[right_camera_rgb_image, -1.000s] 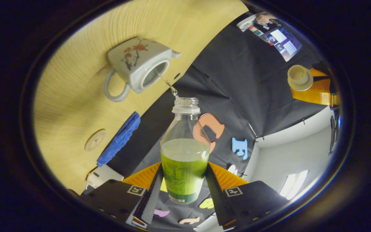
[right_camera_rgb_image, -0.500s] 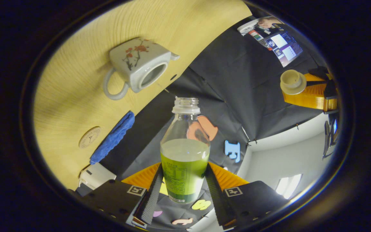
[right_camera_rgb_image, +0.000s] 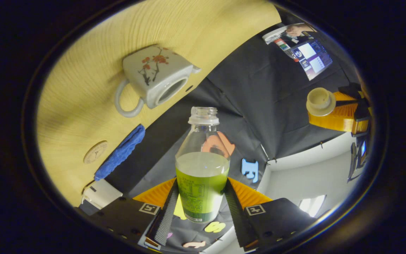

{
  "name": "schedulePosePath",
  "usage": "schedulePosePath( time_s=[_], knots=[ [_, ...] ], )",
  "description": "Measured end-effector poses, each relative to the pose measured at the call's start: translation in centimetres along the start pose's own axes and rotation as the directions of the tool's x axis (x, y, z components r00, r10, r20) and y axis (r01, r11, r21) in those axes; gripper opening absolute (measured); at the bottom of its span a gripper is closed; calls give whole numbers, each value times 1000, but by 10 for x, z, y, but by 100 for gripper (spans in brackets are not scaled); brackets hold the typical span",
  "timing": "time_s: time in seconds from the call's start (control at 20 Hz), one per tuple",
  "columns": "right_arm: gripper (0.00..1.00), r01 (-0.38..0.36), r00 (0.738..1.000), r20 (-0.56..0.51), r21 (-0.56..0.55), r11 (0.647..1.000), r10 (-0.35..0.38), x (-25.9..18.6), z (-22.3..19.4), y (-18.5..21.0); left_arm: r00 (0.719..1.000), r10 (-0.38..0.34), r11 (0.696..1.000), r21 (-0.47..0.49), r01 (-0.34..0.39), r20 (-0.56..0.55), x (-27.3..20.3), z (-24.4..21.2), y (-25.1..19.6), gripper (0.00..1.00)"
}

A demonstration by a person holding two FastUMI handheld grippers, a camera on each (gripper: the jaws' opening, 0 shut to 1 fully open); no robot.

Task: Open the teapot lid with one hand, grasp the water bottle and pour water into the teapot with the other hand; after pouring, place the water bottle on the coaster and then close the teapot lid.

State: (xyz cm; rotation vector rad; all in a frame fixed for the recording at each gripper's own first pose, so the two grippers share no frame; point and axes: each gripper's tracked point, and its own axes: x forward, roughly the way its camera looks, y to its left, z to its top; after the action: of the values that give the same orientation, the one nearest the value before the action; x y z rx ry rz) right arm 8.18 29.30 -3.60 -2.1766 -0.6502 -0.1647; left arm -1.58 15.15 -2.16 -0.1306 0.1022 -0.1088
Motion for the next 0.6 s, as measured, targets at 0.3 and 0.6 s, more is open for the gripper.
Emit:
schedulePosePath(
  time_s=[0.3, 0.6],
  knots=[
    [73, -46, 998, -37, 193, 980, 54, 5, -4, 22, 1000, 19, 1000, 13, -19, -6, 0, -1, 5, 3],
    [73, -117, 978, -46, 679, 724, 202, -3, -21, 52, 1000, -29, 1000, -8, 29, 8, -4, 2, -4, 3]
  ],
)
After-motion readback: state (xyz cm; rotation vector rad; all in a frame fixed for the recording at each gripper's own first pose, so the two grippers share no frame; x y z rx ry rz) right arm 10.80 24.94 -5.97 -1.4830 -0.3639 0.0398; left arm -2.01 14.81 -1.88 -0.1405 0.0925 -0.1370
